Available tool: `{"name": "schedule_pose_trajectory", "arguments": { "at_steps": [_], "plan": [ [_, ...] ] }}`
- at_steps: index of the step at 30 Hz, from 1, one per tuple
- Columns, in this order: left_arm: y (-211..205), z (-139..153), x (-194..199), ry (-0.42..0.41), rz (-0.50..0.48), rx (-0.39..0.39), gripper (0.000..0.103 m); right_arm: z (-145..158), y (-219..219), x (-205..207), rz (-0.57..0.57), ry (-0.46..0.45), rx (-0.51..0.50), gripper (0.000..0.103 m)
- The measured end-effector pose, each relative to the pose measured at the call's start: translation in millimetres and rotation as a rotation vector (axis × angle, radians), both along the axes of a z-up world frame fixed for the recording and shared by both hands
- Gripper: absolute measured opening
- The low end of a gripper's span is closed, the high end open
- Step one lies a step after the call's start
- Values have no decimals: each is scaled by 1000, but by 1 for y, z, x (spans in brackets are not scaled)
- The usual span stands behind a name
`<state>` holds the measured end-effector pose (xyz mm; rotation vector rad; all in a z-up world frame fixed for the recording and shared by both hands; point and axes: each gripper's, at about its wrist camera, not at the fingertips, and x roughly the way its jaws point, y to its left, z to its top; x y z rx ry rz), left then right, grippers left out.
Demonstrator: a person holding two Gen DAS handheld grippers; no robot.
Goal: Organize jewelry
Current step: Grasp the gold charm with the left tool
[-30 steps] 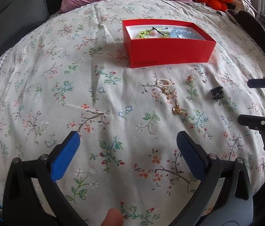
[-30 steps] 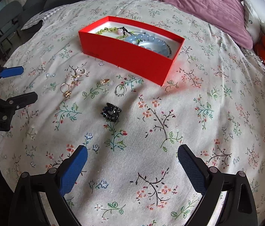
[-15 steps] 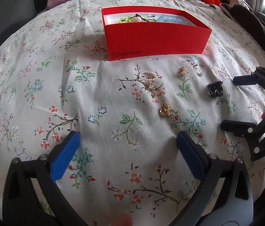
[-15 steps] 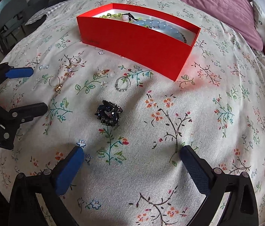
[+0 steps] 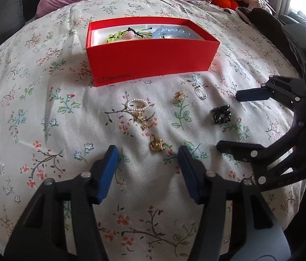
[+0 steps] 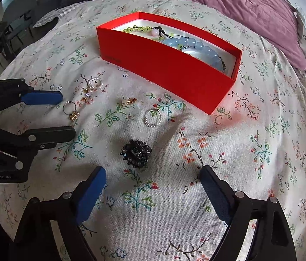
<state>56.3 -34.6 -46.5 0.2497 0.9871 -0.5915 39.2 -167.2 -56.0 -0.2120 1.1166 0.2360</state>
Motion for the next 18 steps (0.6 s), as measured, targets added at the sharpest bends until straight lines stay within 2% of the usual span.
{"name": "schedule_pose_trajectory", "arguments": {
  "at_steps": [5, 14, 18],
  "plan": [
    [-4, 1, 2, 16, -4, -13, 38, 1, 3, 7, 14, -16, -1, 76],
    [-8, 0, -1, 25, -19, -14, 21, 3, 7, 16, 34, -25, 0, 59],
    [-10, 0, -1, 27, -20, -8, 16, 4, 9, 16, 34, -28, 2, 55]
  ]
}}
